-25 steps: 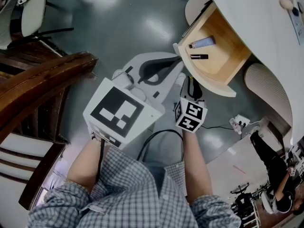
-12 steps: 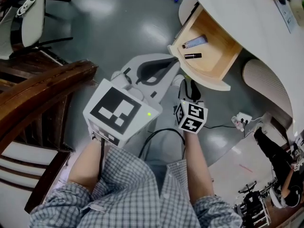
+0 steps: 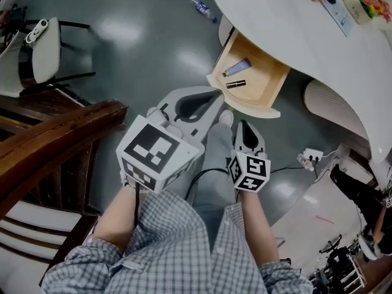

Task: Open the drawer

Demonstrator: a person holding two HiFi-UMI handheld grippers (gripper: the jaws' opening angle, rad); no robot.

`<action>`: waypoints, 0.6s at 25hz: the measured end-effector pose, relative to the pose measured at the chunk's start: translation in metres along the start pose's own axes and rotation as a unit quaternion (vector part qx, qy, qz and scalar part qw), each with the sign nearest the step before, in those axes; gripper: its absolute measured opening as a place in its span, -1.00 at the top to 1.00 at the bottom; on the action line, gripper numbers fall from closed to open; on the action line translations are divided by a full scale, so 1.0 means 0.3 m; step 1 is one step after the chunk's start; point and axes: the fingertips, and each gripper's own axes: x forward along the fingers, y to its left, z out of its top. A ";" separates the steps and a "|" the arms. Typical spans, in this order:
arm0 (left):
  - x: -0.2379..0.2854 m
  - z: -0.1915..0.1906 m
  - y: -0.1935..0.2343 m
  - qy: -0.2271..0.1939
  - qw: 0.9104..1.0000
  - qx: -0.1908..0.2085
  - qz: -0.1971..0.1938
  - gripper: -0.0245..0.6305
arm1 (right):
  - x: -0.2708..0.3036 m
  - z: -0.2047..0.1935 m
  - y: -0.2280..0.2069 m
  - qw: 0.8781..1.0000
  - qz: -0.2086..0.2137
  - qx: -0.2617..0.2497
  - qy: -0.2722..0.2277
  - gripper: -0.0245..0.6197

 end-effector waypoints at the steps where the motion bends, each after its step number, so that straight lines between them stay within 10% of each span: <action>1: -0.005 0.011 -0.006 0.000 1.000 0.002 -0.001 0.91 | -0.016 0.021 -0.002 1.000 0.000 0.000 -0.005 0.87; 15: -0.108 0.197 -0.048 -0.020 1.000 0.017 0.006 0.91 | -0.221 0.384 -0.035 0.995 0.009 -0.008 -0.096 0.89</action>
